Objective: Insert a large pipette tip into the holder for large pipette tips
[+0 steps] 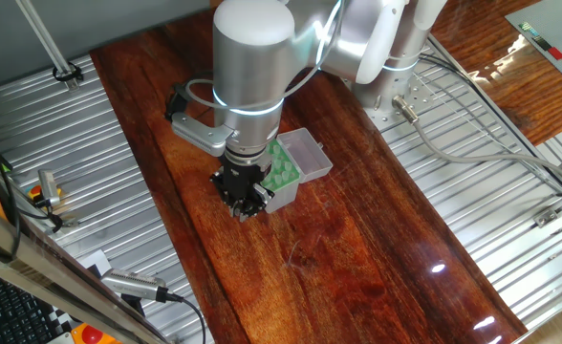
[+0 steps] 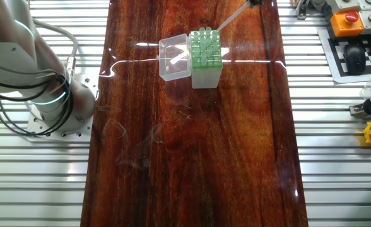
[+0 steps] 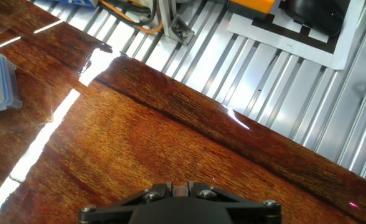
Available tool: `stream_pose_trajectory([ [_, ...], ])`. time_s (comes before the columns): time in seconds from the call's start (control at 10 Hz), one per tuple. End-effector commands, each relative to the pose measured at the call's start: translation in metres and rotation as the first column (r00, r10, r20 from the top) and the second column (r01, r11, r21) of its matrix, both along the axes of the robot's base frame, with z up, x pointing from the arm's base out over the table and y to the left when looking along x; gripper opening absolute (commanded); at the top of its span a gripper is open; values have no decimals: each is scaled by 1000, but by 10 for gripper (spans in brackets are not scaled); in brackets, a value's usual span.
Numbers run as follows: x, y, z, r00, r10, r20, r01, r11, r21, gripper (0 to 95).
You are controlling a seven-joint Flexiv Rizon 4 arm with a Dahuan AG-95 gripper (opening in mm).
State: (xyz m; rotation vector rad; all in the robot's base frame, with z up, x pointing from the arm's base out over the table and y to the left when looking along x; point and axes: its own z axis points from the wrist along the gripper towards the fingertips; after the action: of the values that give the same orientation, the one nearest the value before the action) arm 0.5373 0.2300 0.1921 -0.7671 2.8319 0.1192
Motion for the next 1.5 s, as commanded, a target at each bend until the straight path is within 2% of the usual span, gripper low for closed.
stream_pose_trajectory([
  [0.1,1,1,0,1000,3,-3,-3,1000,-1,570],
  [0.4,3,2,1,1000,5,-15,-5,1000,-2,570],
  [0.7,13,6,7,999,2,-53,-3,1000,-8,570],
  [1.0,38,16,12,990,-13,-137,10,1000,-21,570],
  [1.1,44,18,10,988,-15,-157,11,1000,-25,570],
  [1.2,51,21,6,982,-30,-187,25,999,-27,570],
  [1.3,53,22,4,979,-29,-202,22,999,-37,380],
  [1.4,54,23,3,976,-28,-217,20,999,-43,380],
  [1.5,55,23,2,970,-29,-240,13,998,-66,380],
])
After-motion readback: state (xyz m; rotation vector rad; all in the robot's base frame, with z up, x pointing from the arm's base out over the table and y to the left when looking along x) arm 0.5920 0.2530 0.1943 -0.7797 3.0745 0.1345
